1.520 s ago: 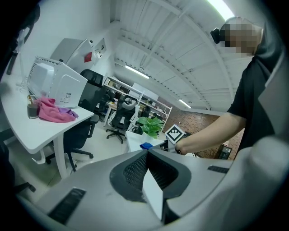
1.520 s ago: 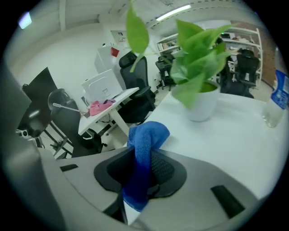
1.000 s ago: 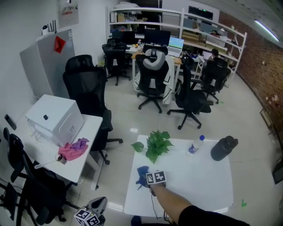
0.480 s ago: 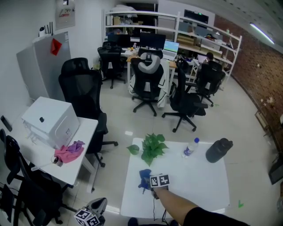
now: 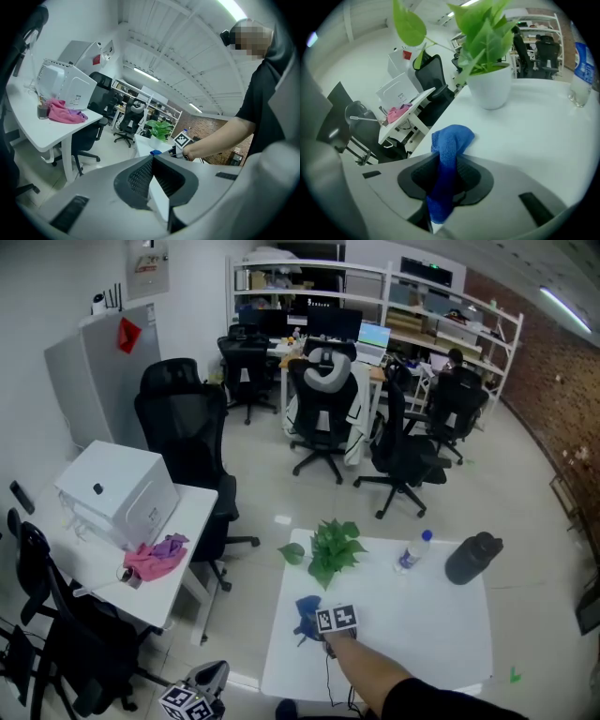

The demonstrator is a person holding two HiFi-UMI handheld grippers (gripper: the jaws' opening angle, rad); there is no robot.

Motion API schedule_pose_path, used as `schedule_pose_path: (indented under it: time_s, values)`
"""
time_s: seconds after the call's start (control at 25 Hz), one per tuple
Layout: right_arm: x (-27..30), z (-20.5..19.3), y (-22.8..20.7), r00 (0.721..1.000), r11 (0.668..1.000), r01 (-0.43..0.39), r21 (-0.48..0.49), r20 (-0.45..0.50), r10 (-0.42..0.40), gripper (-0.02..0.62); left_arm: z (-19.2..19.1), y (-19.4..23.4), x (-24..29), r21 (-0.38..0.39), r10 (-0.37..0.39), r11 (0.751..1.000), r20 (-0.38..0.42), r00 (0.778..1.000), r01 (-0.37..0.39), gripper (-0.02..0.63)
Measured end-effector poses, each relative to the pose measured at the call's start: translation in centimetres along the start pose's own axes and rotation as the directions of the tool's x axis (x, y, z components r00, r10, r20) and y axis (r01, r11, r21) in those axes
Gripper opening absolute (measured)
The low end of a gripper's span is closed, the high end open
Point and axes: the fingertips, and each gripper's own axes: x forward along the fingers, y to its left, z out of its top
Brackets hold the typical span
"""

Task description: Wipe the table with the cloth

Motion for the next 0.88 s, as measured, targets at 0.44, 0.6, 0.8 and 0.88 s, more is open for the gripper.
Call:
schedule_pose_path:
  time_s: [0.44,0.6,0.8,0.88]
  values:
    - [-5.9,-0.7,-6.3,0.996,0.996,0.072,0.046,0.048,-0.074,0.095,-0.3,-3.0,1.1,0.026,-0.024,0.999,-0.006,1.0,0.024,-0.002]
    - [-11.0,0.0,-6.3,0.988,0.999,-0.046,0.0,0.148,0.046,0.095,0.4,-5.6,2.3,0.04,-0.033,0.999,0.009,0.999,0.032,-0.002]
    - [-23.2,-3.7,-15.5,0.977,1.0,0.023,-0.018,0.214,-0.019,0.095,0.4,-9.8,4.2,0.027,-0.051,0.998,0.026,0.998,0.051,-0.002]
    - [-28.6,-6.6,-20.7,0.971,0.996,0.09,-0.008,0.221,-0.086,0.095,0.2,-11.8,5.4,0.025,-0.067,0.997,0.021,0.998,0.066,-0.002]
